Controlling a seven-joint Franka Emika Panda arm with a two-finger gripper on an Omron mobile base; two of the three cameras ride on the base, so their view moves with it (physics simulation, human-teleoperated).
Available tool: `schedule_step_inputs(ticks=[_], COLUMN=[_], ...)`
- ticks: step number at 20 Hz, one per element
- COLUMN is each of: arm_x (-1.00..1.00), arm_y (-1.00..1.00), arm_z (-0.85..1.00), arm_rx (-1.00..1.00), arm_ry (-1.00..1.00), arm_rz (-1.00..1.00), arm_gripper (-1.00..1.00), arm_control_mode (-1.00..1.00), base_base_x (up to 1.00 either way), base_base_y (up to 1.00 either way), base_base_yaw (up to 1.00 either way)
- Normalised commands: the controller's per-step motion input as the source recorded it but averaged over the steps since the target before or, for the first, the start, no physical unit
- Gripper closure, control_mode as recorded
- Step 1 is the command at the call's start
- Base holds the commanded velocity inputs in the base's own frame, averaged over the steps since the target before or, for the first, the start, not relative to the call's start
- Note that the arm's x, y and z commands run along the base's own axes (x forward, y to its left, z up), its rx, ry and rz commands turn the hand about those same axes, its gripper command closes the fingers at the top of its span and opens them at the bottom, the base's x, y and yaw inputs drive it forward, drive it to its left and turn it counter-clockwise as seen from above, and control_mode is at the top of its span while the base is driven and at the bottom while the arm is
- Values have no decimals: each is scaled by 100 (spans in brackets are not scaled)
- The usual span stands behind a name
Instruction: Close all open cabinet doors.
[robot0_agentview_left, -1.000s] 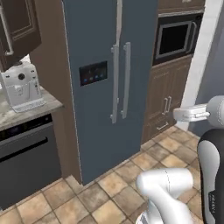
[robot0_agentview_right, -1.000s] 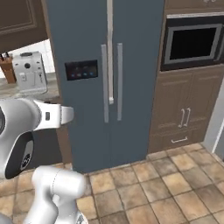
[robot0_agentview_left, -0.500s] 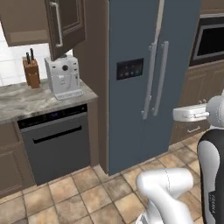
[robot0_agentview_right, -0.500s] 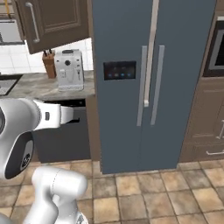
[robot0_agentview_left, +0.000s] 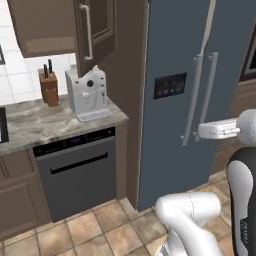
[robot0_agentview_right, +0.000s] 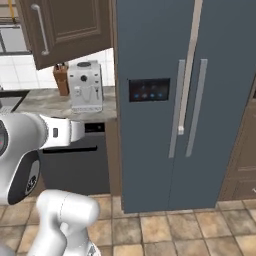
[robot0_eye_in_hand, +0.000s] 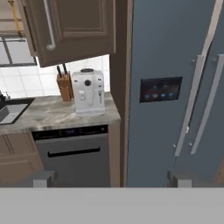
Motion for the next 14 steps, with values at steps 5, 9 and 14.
schedule_step_inputs(ticks=[5, 9, 14], arm_x=[0, 0, 0], arm_y=[0, 0, 0], arm_z=[0, 0, 0], arm_rx=[0, 0, 0], arm_ry=[0, 0, 0], arm_rz=[0, 0, 0], arm_gripper=[-100, -100, -100], arm_control_mode=[100, 100, 100], base_base_x=[31, 14, 18], base_base_y=[61, 75, 68], base_base_yaw=[3, 5, 7])
